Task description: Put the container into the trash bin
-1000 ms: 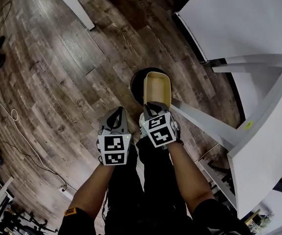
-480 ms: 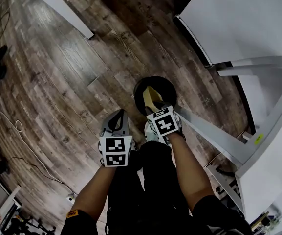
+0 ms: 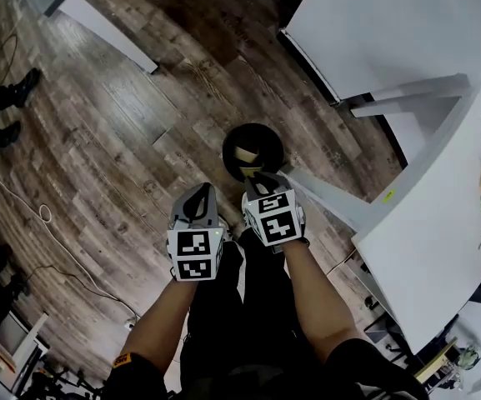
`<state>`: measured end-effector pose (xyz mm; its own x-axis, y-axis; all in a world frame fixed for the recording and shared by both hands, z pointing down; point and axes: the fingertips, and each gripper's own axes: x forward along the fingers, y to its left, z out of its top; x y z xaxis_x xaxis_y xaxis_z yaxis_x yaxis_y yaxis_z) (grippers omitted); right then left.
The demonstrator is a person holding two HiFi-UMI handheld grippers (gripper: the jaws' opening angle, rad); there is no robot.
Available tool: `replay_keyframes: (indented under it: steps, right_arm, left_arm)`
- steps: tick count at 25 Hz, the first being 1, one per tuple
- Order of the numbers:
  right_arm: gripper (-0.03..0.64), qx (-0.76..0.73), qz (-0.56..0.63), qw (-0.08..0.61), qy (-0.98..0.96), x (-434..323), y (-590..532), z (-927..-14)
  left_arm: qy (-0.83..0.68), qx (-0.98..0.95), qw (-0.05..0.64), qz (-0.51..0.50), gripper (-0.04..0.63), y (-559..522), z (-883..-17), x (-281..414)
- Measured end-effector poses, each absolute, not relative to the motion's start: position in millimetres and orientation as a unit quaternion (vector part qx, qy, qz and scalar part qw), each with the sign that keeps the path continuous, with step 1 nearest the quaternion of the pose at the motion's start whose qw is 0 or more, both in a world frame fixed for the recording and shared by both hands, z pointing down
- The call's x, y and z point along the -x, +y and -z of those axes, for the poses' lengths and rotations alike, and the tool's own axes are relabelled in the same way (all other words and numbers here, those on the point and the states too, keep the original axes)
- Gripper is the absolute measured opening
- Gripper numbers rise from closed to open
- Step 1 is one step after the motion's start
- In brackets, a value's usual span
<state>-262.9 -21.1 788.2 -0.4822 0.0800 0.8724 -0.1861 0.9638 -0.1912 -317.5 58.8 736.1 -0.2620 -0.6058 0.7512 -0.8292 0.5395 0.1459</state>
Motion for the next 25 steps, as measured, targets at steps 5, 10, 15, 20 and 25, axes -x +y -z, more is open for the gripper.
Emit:
replay_keyframes:
  steps: [5,10,15,20,25]
  right_arm:
    - [0.033,-0.059,-0.140,0.459,-0.875,257.9,-12.0,-670.4]
    - [0.023,-0.069,-0.130,0.410,-0.900,253.7,-9.3,-566.5]
    - [0.018,-0.065,-0.100,0.370,-0.921,242.7,-7.1,-481.4]
    - [0.017,-0.068,-0.081,0.332,-0.937,224.3,-4.4,-415.6]
    - [0.017,-0.072,-0.055,0.293,-0.952,208.3,2.7,-362.6]
  left_arm:
    - [-0.791,-0.461,0.379,-0.134,0.008,63.1,-646.1,309.5]
    - [-0.808,-0.460,0.350,-0.116,0.008,70.2,-561.1,307.4]
    - [-0.817,-0.473,0.313,-0.105,0.008,66.1,-481.9,296.6]
    - [-0.819,-0.495,0.274,-0.093,0.008,60.8,-413.9,276.0]
    - [-0.820,-0.513,0.240,-0.086,0.008,61.6,-363.3,256.0]
